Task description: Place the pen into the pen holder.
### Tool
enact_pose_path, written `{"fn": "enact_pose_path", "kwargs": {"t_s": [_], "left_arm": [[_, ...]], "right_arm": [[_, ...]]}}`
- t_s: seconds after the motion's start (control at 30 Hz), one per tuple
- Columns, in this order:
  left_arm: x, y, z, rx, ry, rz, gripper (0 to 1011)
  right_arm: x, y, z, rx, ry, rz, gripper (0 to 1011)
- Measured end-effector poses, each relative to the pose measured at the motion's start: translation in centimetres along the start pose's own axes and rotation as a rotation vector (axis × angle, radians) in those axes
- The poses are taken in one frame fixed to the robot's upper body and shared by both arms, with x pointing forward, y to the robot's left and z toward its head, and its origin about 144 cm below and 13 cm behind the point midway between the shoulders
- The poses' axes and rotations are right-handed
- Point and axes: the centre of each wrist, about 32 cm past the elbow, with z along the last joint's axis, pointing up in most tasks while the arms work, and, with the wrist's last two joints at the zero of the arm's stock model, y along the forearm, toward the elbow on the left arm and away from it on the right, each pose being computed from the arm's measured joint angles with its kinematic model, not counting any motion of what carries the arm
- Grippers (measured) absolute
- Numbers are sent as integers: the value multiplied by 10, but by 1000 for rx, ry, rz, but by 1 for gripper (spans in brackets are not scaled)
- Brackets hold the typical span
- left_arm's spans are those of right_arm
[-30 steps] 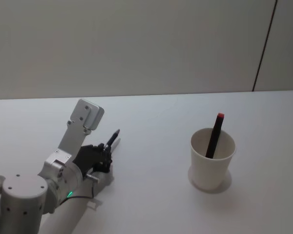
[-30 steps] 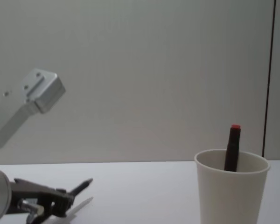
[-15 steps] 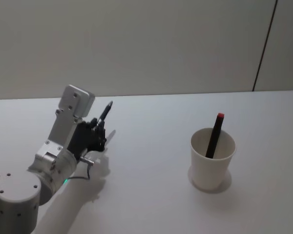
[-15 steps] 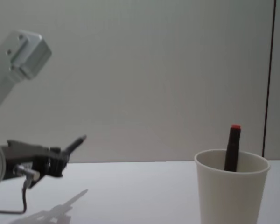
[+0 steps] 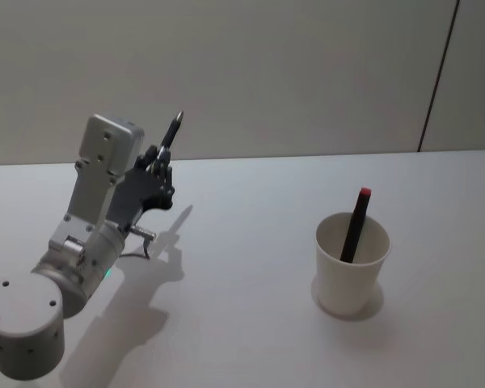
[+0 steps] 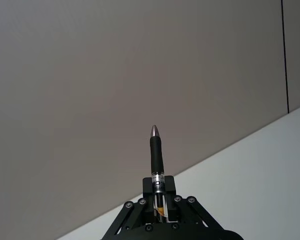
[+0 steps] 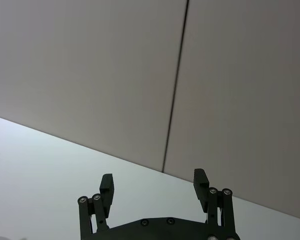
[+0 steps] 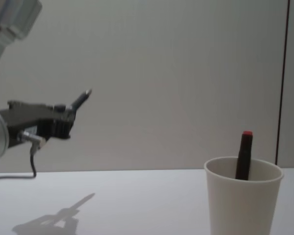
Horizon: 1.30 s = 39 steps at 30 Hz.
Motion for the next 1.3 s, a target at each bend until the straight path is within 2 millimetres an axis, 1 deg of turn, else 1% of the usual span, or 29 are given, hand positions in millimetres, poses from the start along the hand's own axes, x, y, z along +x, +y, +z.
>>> {"fn": "enact_pose_path", "kwargs": {"t_s": [0.37, 0.67, 0.9, 1.3], "left_arm": [[3, -11, 6, -175, -23, 28, 132], [5, -17, 7, -309, -42, 69, 132], [4, -17, 5, -358, -38, 74, 132], [1, -14, -2, -389, -18, 48, 132]], "right_arm": [[-14, 6, 15, 47, 69, 143, 1002], [-29, 13, 28, 78, 164, 299, 1002], [-39, 16, 36, 95, 239, 411, 1002], [-57, 21, 48, 128, 379, 611, 1002]]}}
